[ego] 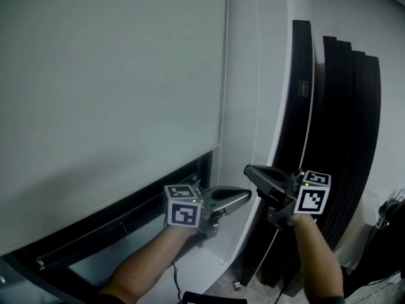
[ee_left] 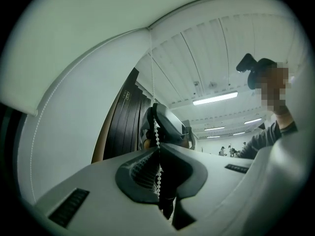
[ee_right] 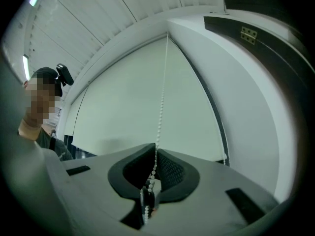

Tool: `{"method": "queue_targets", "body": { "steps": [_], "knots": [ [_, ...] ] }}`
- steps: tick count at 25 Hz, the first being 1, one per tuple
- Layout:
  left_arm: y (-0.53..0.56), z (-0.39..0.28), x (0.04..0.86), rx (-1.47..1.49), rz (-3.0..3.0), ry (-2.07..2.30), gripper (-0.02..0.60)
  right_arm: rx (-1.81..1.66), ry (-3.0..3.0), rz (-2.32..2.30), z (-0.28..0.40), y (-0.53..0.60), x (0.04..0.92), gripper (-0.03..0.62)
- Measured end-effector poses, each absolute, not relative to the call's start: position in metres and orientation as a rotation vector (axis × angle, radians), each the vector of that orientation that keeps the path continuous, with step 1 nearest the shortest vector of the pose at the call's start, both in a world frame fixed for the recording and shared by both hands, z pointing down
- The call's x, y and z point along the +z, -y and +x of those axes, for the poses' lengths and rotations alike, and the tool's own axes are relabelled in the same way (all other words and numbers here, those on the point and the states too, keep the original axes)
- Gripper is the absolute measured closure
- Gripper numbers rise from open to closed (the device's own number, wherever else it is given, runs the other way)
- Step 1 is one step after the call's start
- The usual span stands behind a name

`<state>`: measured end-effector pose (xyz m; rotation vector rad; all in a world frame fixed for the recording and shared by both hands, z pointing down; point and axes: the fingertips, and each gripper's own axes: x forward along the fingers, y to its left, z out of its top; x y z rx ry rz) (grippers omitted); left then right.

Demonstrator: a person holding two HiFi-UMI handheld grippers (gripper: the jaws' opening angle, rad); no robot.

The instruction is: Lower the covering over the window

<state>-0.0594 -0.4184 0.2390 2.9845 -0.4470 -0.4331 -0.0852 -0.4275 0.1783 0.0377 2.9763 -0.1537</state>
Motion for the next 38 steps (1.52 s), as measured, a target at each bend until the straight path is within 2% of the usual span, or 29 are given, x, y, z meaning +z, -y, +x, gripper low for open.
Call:
{"method": "queue_targets", "body": {
  "steps": [9,16,31,38],
  "knots": [
    [0.418,-0.057,0.296,-0.43,2.921,0.431,0.574,-0.26,-2.97,0.026,-0.076,0.428,0.243,0.603],
    [0.413,-0.055,0.299,-0.429,2.946,0.441,0.574,-0.195,-2.994,0.021,-0.079,0.421,0.246,0.603],
    [0.407,-0.047,0.448,-0.141,2.822,0.503,0.574,-0.511,-3.066,-0.067,-0.074,0.419,0.394,0.603],
    [0.404,-0.047,0.471,-0.187,2.778,0.543,0.574,-0.551,-3.058,-0.117,-0.071,0.417,0.417,0.604]
  ]
}}
